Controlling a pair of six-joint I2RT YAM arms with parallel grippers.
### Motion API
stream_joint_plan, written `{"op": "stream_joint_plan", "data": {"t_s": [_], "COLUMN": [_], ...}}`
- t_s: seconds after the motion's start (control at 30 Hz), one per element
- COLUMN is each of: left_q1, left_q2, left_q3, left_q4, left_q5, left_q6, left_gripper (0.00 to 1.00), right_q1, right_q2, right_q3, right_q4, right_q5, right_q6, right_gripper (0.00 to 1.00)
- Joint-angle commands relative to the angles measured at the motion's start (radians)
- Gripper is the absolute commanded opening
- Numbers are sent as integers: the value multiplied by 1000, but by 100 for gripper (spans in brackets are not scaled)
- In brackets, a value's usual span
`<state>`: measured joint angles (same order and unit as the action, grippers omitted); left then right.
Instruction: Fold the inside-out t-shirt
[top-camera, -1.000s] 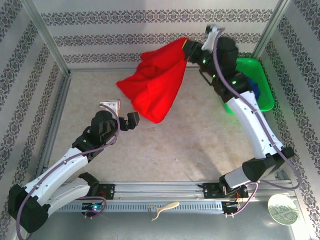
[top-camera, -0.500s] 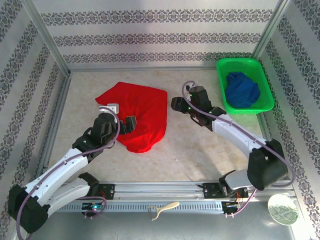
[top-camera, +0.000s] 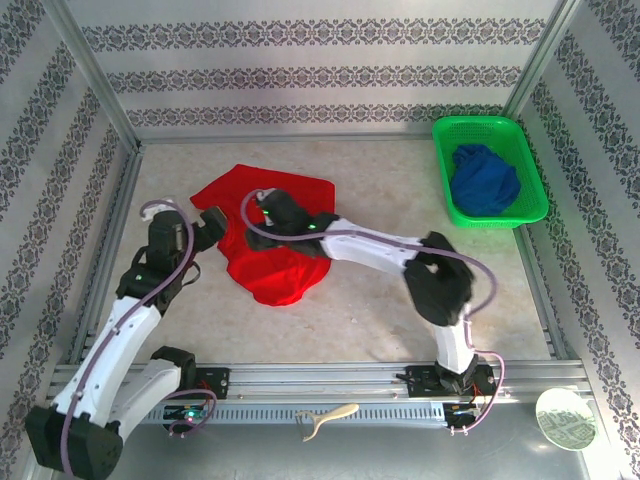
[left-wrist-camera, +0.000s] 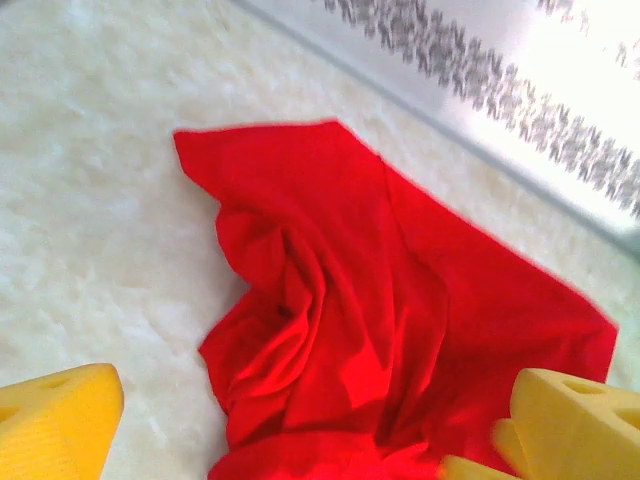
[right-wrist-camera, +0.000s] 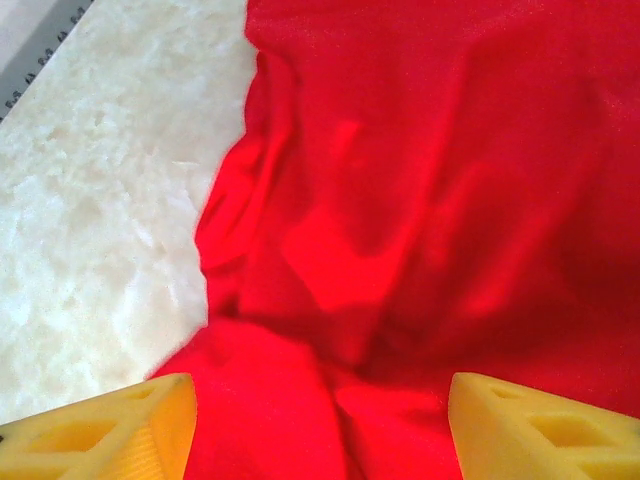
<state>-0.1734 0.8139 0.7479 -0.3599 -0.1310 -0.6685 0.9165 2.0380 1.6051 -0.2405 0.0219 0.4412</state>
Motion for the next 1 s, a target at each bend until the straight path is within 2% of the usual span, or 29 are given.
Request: {"op": "stream_joint_plan", "data": {"t_s": [0.0, 0.13, 0.2, 0.23, 0.3, 0.33, 0.37, 0.5, 0.67, 0.8, 0.97], "left_q1": [46, 75, 78, 78, 80, 80, 81, 82, 82, 82, 81], "left_q2": [-48, -28, -10, -5, -1, 1, 3, 3, 4, 33, 73], "left_q3": [-20, -33, -36, -38, -38, -35, -33, -27, -25, -19, -12], "left_q4": [-45, -48, -48, -44, -46, -49, -51, -61, -80, -83, -70], "left_q5": [39, 121, 148, 155, 156, 155, 163, 199, 244, 298, 368], "left_q6": [-52, -67, -62, -58, -52, -53, -46, -8, 47, 95, 133], "left_gripper": [99, 99, 99, 99, 99, 99, 99, 99, 99, 99, 99], "right_q1": [20, 22, 7, -3, -31, -43, -56, -105, -175, -275, -463], "right_q2": [153, 283, 301, 303, 289, 275, 255, 101, -186, -444, -707], "right_q3": [203, 333, 344, 344, 337, 329, 321, 263, 106, -124, -418], "right_q4": [-148, -222, -220, -221, -216, -208, -201, -189, -161, -71, -24], "right_q5": [40, 96, 98, 83, 32, 8, -16, -84, -141, -159, -76], "right_q6": [-9, 26, 34, 37, 41, 38, 30, -8, -14, 47, 109], "right_gripper": [68, 65, 58, 49, 17, 6, 0, 0, 0, 0, 0]}}
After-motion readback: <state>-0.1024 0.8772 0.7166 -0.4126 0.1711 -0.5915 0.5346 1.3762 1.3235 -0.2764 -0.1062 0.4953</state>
